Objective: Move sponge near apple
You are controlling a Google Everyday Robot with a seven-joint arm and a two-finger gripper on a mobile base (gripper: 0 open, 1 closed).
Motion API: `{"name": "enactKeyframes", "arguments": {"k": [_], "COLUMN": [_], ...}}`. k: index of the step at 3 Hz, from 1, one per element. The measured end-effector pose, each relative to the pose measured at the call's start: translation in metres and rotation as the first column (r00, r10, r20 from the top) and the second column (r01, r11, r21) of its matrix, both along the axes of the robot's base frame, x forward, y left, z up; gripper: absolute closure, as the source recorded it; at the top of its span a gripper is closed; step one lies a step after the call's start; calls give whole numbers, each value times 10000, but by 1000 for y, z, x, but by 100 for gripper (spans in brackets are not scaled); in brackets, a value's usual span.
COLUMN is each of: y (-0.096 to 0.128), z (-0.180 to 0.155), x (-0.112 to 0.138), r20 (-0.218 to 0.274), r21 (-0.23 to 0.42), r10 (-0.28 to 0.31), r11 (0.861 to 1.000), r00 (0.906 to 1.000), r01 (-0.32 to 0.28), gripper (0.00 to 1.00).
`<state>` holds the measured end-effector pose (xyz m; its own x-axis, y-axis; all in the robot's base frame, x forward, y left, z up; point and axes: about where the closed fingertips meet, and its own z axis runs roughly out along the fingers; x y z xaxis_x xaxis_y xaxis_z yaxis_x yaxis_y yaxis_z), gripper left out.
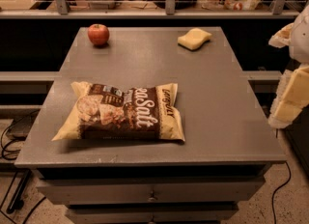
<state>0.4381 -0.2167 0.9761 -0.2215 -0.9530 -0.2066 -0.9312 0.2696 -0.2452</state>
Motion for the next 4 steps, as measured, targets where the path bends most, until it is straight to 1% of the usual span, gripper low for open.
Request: {"name": "enactKeyframes", "arguments": {"k": [2,3,4], "y": [0,0,-10], "z": [0,3,13], "x": [0,9,51], "r20": [8,505,1730], "r21": [7,656,2626], "r10": [-1,-54,-588], "r11": [10000,9978,9648], "r00": [10000,9987,9832], "r01": [1,21,115], "gripper": [0,0,0]}}
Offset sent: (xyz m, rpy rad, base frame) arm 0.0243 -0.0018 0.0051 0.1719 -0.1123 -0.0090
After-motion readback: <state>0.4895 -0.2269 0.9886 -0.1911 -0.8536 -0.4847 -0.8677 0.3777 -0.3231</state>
